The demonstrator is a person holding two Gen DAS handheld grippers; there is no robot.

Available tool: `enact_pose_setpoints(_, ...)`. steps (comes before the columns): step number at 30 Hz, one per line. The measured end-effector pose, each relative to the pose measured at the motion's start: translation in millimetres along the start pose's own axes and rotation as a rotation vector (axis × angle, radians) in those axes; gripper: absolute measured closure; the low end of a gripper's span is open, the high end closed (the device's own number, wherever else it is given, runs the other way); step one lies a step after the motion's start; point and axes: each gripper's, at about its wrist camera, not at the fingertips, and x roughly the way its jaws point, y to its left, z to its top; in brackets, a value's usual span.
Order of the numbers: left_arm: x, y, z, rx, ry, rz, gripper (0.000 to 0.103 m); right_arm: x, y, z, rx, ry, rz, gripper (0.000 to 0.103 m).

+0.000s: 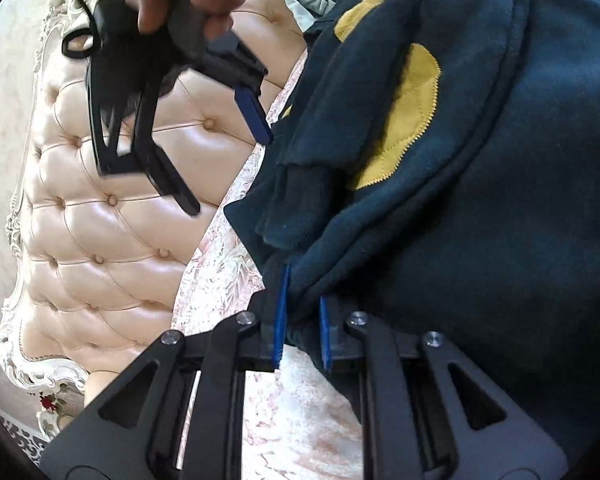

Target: Fold clothes

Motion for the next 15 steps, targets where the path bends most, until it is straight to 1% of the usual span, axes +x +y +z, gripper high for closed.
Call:
enact_pose_setpoints(5, 1.5, 1.7, 1.9, -0.008, -0.009, 0.006, 0.087, 9.3, 8.6, 9.1, -0.058, 0.024, 0.009, 0.013)
enact_pose_setpoints(6, 1.9, 2.0, 2.7, -0.011, -0.008, 0.004, 0.087, 10.3, 10.1, 11.9, -0.072, 0.024, 0.008, 0.021)
enact_pose_setpoints(7, 2.3, 2.4, 3.5, -0.014, -0.007, 0.003, 0.087, 11.2, 11.6, 14.7, -0.085, 0.023, 0.007, 0.033)
enact_pose_setpoints(8, 2.7, 2.7, 4.3, -0.016, -0.007, 0.001, 0.087, 12.2, 13.1, 16.8, -0.096, 0.028, 0.009, 0.071)
enact_pose_setpoints(9, 2.8, 2.9, 4.7, -0.02, -0.006, -0.001, 0.087, 13.1, 14.6, 18.6, -0.105, 0.036, 0.012, 0.091)
enact_pose_setpoints(10, 2.0, 2.8, 3.6, -0.027, -0.005, -0.005, 0.087, 15.2, 16.6, 19.3, -0.119, 0.051, 0.016, 0.091)
enact_pose_setpoints(11, 2.8, 3.3, 4.4, -0.03, -0.004, -0.008, 0.087, 17.8, 18.8, 19.6, -0.135, 0.07, 0.019, 0.095)
enact_pose_setpoints(12, 3.3, 3.0, 5.1, -0.028, -0.004, -0.007, 0.087, 19.4, 19.6, 20.3, -0.143, 0.082, 0.019, 0.096)
enact_pose_setpoints(13, 3.6, 2.9, 5.7, -0.027, -0.004, -0.006, 0.087, 20.7, 19.8, 21.1, -0.149, 0.09, 0.016, 0.096)
enact_pose_setpoints(15, 3.4, 2.7, 7.3, -0.026, -0.006, -0.011, 0.087, 18.6, 18.5, 24.9, -0.146, 0.08, 0.029, 0.096)
